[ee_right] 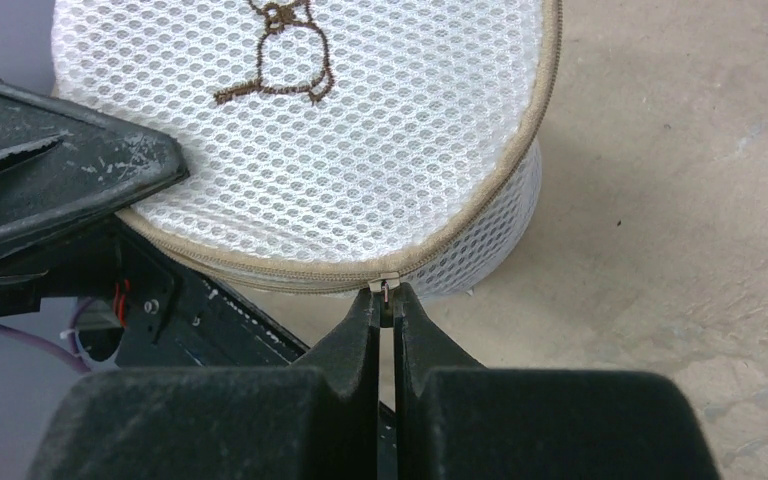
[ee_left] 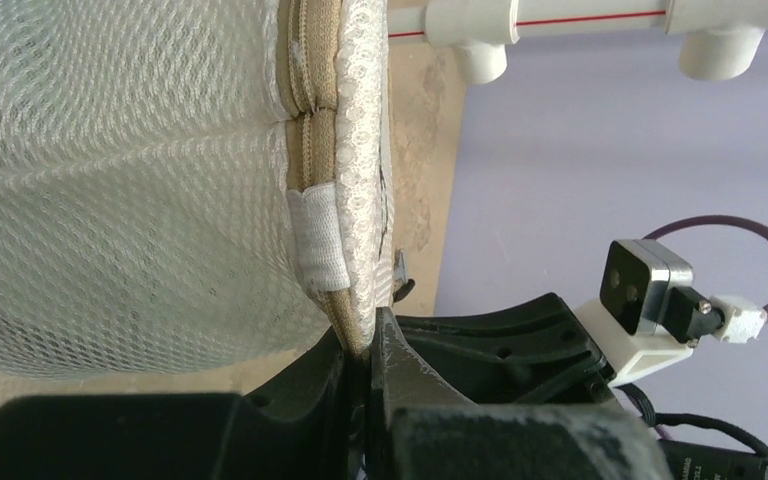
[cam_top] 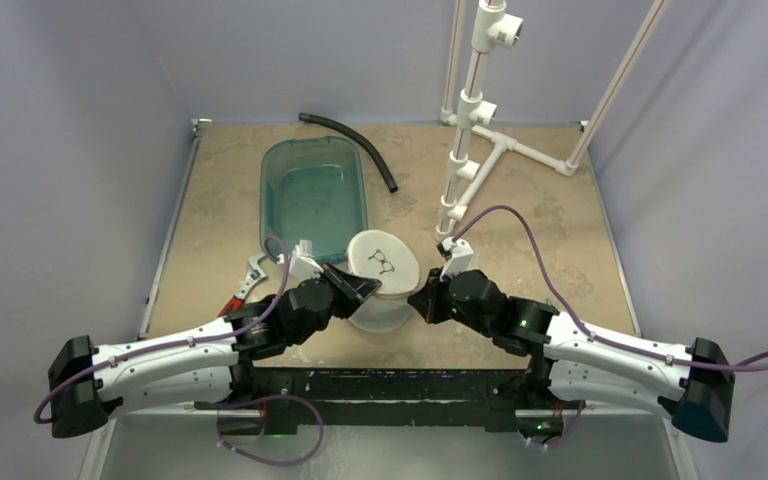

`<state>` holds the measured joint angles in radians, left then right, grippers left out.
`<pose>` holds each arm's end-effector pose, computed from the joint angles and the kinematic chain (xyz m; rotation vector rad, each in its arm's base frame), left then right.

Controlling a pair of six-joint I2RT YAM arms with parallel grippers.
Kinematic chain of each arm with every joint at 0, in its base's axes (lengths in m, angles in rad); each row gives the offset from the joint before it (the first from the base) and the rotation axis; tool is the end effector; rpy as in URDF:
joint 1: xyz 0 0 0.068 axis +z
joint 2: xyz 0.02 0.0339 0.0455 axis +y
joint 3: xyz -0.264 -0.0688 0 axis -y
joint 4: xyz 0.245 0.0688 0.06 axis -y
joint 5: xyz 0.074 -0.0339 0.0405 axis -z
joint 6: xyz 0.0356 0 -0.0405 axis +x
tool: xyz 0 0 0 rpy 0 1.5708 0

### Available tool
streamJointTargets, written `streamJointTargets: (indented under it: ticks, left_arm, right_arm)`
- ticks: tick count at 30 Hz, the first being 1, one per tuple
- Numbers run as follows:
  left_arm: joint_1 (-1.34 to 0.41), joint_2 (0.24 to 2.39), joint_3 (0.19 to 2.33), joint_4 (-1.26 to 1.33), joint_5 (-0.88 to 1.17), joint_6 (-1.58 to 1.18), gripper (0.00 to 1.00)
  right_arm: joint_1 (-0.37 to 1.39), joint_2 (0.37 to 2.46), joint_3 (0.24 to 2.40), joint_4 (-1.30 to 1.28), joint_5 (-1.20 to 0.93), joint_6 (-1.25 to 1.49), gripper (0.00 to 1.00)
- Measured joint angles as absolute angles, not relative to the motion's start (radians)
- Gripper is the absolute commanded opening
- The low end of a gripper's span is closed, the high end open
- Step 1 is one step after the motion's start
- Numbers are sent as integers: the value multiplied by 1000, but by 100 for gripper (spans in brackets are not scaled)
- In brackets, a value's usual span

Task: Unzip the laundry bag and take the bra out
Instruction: Unzip the laundry bag at the center of the board.

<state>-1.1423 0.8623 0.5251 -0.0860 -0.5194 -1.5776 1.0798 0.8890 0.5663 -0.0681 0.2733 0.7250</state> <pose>0.0971 -0.1700 0.2464 -0.8181 2.0033 -1.2293 0.1052 0.1764 0.2564 -0.1763 2.0547 0.9041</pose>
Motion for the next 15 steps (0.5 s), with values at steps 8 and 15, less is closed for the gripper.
streamJointTargets:
  ticks: [8, 15]
  left_arm:
    - [-1142, 864, 505, -27, -417, -1469, 0]
    - [-1140, 863, 492, -9, -330, -1409, 0]
  right_arm:
    - [1080, 891, 564, -109, 311, 731, 0]
    - [1080, 891, 556, -125, 339, 722, 0]
